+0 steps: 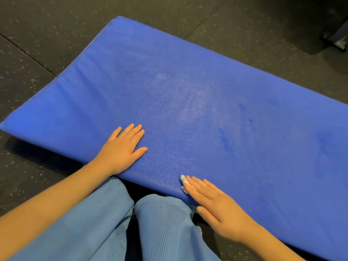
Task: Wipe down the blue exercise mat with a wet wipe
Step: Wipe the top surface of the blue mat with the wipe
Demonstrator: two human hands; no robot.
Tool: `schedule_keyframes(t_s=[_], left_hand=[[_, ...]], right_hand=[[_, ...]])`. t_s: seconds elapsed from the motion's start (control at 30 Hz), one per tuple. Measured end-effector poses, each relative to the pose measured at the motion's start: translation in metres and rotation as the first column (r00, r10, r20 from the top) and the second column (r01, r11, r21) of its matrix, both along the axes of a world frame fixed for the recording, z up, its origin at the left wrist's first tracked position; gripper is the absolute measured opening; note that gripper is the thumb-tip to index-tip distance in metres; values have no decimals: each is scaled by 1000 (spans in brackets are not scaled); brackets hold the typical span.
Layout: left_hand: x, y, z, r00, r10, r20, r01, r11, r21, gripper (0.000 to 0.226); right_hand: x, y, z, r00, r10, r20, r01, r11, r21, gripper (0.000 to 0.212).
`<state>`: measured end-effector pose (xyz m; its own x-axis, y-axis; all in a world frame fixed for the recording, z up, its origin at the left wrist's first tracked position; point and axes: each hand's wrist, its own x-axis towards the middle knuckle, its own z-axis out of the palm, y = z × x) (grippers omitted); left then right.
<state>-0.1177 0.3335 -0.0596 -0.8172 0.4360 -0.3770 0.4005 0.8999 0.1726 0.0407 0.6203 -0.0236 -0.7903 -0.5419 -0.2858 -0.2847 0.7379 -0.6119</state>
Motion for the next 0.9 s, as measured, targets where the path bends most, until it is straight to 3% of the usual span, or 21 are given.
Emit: schedule_keyframes(t_s=[0.1, 0.2, 0.4, 0.5, 0.57, 0.67, 0.77, 0.9], left_hand=[[0, 0, -2, 1000, -3, -8, 3, 1000, -6, 101], [-1, -2, -4, 1000, -7, -20, 7, 1000, -7, 102], [0, -1, 0, 1000, -6, -13, 6, 1000, -19, 101], [-1, -1, -1, 1000, -11, -19, 10, 999, -30, 100], [-1, -1, 0, 999, -9, -34, 9, 1000, -23, 100], [-2, 1, 4, 999, -11, -39, 10, 999, -34, 100], [0, 0, 4, 999, -4, -35, 3, 1000, -31, 100], [1, 0, 0, 998, 10, -55, -9, 1000, 11, 97]], right_hand=[[-1, 4, -7, 997, -77, -30, 79, 995, 56, 54], [-12, -27, -11, 979, -200, 23, 201, 980, -16, 64], [3, -2, -7, 984, -176, -24, 177, 983, 41, 59], [-5, 21, -21, 932, -360, -29, 360, 916, 176, 80], [-13, 9, -25, 883, -469, 0, 460, 868, 187, 86], [-15, -21, -20, 906, -419, 56, 414, 907, 80, 80], [-17, -17, -13, 955, -294, 28, 290, 951, 106, 86], [-56, 7, -33, 894, -444, -54, 441, 857, 266, 75]])
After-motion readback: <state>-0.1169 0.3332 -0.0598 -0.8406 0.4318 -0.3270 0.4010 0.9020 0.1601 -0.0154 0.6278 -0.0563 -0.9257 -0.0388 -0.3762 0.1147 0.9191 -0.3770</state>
